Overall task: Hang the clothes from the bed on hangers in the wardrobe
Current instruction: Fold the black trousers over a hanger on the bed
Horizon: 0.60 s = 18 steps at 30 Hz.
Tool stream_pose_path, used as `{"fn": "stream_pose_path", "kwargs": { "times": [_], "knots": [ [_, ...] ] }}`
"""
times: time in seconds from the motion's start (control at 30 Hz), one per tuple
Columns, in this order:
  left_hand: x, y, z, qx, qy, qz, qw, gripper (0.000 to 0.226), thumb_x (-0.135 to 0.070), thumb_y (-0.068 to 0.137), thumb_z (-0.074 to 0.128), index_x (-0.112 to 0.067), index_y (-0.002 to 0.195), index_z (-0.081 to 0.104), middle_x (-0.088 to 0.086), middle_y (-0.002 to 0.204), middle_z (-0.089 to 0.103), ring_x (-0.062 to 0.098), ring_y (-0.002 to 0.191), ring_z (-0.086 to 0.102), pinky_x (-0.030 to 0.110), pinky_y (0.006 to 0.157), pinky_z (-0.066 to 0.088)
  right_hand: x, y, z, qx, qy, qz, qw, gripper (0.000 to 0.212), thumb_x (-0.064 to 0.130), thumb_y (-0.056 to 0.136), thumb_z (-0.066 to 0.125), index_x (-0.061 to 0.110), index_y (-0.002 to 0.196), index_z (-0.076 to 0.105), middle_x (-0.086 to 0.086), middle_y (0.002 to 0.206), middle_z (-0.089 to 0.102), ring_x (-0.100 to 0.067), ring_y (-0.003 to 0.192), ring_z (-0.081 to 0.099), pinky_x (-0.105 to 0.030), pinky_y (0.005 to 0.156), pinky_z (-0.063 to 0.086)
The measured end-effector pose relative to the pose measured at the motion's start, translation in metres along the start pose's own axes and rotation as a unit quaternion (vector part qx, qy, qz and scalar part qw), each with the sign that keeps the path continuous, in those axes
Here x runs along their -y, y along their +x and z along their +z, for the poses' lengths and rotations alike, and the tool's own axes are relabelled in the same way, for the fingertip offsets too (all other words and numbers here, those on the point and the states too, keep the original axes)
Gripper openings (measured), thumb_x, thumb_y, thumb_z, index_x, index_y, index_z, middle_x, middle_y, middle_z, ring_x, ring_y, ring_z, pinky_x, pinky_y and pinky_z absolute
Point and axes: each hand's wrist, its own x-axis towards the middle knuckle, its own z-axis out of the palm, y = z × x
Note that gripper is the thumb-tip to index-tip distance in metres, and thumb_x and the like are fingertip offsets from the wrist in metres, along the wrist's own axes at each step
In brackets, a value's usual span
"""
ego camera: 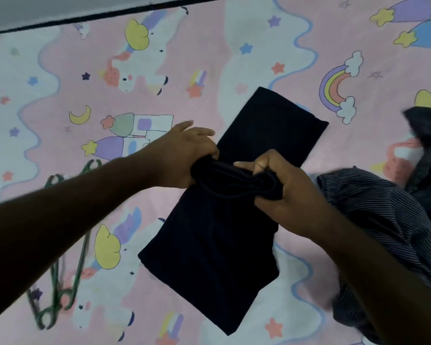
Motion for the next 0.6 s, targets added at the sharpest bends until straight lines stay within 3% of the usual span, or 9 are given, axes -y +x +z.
{"fn": "stream_pose_path", "kwargs": {
  "times": [0.1,0.17,0.23,0.33,0.43,0.47,0.5,0.57,0.6],
  "knots": [
    [-0.001,0.011,-0.012,0.005,-0.224,-0.146,0.963,0.026,-0.008,0.071,0.072,-0.022,0.092,0.065,-0.004,0.084,0.068,0.016,0.083,0.064,0.032,0.081,0.052,0.000,0.002,-0.008,-0.020,0.029,0.012,0.999,0.027,-0.005,0.078,0.062,0.013,0.092,0.049,0.010,0.114,0.068,-0.002,0.111,0.062,-0.026,0.088,0.053],
    [0.001,0.028,-0.029,0.037,-0.290,-0.220,0.931,0.037,0.005,0.067,0.076,-0.022,0.090,0.066,-0.006,0.081,0.066,0.009,0.073,0.062,0.022,0.071,0.051,-0.002,0.006,-0.021,-0.080,0.044,0.018,0.996,0.034,-0.012,0.080,0.066,0.016,0.094,0.052,0.015,0.097,0.065,-0.001,0.092,0.061,-0.023,0.080,0.052],
    [0.006,0.054,-0.052,0.033,-0.314,-0.242,0.917,0.040,0.009,0.065,0.078,-0.020,0.089,0.066,-0.008,0.079,0.063,0.005,0.069,0.058,0.019,0.067,0.047,-0.002,0.017,-0.037,-0.138,0.072,0.032,0.987,0.037,-0.010,0.081,0.068,0.020,0.096,0.054,0.008,0.092,0.062,-0.005,0.087,0.059,-0.024,0.079,0.052],
    [0.014,0.104,-0.076,-0.069,-0.383,-0.247,0.887,0.042,0.007,0.068,0.077,-0.019,0.096,0.059,0.002,0.088,0.064,0.011,0.077,0.059,0.022,0.067,0.048,-0.015,0.047,-0.067,-0.223,0.097,0.046,0.969,0.037,-0.004,0.081,0.070,0.021,0.101,0.052,0.006,0.094,0.065,-0.004,0.087,0.064,-0.023,0.077,0.053],
    [0.033,0.134,-0.052,-0.191,-0.404,-0.299,0.843,0.056,-0.001,0.075,0.077,-0.015,0.115,0.041,0.007,0.080,0.056,0.000,0.062,0.055,0.017,0.055,0.044,-0.058,0.070,-0.087,-0.296,0.077,0.114,0.945,0.056,0.009,0.082,0.073,0.015,0.129,0.043,-0.005,0.126,0.056,-0.009,0.103,0.062,-0.031,0.092,0.053],
    [0.036,0.134,-0.032,-0.193,-0.381,-0.326,0.843,0.060,-0.007,0.077,0.078,-0.011,0.121,0.038,0.008,0.081,0.056,0.002,0.066,0.057,0.017,0.060,0.044,-0.073,0.070,-0.090,-0.314,0.056,0.164,0.934,0.064,0.014,0.082,0.074,0.015,0.135,0.039,-0.007,0.129,0.052,-0.011,0.106,0.060,-0.032,0.096,0.050],
    [0.036,0.129,-0.010,-0.169,-0.356,-0.361,0.845,0.067,-0.018,0.079,0.078,-0.008,0.130,0.036,0.013,0.091,0.060,0.009,0.082,0.062,0.020,0.071,0.045,-0.088,0.066,-0.093,-0.332,0.029,0.216,0.918,0.068,0.020,0.081,0.075,0.015,0.138,0.038,-0.008,0.126,0.053,-0.016,0.108,0.060,-0.034,0.097,0.049],
    [0.025,0.100,0.036,-0.075,-0.332,-0.414,0.844,0.080,-0.036,0.082,0.076,-0.009,0.142,0.030,0.018,0.122,0.059,0.027,0.114,0.057,0.028,0.092,0.043,-0.104,0.047,-0.084,-0.346,0.014,0.285,0.894,0.063,0.024,0.082,0.074,0.014,0.135,0.043,-0.007,0.105,0.062,-0.021,0.098,0.062,-0.028,0.085,0.050],
    [0.015,0.078,0.056,-0.043,-0.332,-0.425,0.841,0.079,-0.039,0.083,0.074,-0.010,0.143,0.031,0.016,0.129,0.057,0.029,0.118,0.054,0.030,0.093,0.042,-0.111,0.031,-0.070,-0.332,0.017,0.292,0.897,0.056,0.019,0.084,0.073,0.010,0.133,0.046,-0.008,0.098,0.064,-0.019,0.089,0.062,-0.020,0.074,0.048]
  ]
}}
